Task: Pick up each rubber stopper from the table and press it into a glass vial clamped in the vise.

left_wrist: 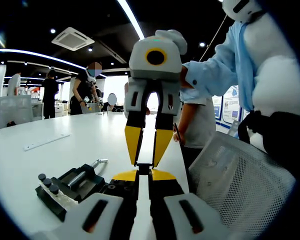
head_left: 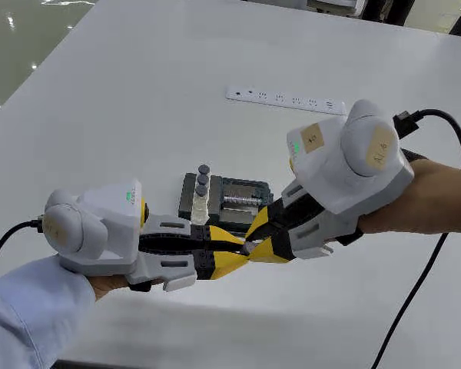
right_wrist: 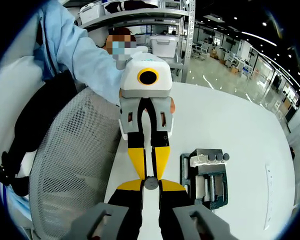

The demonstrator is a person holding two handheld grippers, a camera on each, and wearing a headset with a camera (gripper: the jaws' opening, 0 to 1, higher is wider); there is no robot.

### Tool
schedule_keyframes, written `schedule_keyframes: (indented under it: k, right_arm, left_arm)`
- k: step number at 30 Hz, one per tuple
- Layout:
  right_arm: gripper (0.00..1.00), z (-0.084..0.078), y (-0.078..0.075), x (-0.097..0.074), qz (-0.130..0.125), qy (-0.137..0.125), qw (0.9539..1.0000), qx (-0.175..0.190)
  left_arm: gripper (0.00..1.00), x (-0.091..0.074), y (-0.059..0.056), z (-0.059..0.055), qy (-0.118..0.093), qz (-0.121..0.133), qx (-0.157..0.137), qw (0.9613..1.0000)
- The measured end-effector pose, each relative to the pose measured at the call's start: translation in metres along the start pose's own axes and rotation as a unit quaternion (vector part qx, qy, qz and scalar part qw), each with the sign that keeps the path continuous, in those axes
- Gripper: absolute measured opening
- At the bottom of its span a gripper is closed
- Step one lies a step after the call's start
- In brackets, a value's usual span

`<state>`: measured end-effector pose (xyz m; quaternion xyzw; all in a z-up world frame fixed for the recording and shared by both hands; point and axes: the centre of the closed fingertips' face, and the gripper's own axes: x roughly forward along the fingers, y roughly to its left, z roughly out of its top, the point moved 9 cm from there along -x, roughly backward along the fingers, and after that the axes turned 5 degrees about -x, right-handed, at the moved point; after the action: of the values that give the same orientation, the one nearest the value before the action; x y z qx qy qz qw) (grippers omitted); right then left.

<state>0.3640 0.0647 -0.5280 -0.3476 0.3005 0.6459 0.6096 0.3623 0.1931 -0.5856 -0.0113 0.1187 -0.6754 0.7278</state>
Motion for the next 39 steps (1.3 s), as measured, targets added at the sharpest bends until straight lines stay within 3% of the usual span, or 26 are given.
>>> schedule_keyframes:
  k: [12, 25, 39]
  right_arm:
    - [0.08, -0.0001, -0.0005, -0.0025, 0.007, -0.005, 1.0000, -0.005]
    - [0.08, 0.0002, 0.0007, -0.0050, 0.005, -0.013, 0.9998, -0.016]
    - [0.08, 0.0024, -0.0020, -0.0052, 0.016, -0.015, 0.9996, 0.016]
  left_arm:
    - [0.01, -0.0043, 0.0004, 0.0011, -0.016, -0.005, -0.015, 0.9997]
    - [0.01, -0.0031, 0.0002, 0.0022, -0.018, -0.013, -0.019, 0.9996]
    - [0.01, -0.0038, -0.0002, 0.0020, -0.022, -0.011, -0.013, 0.9996]
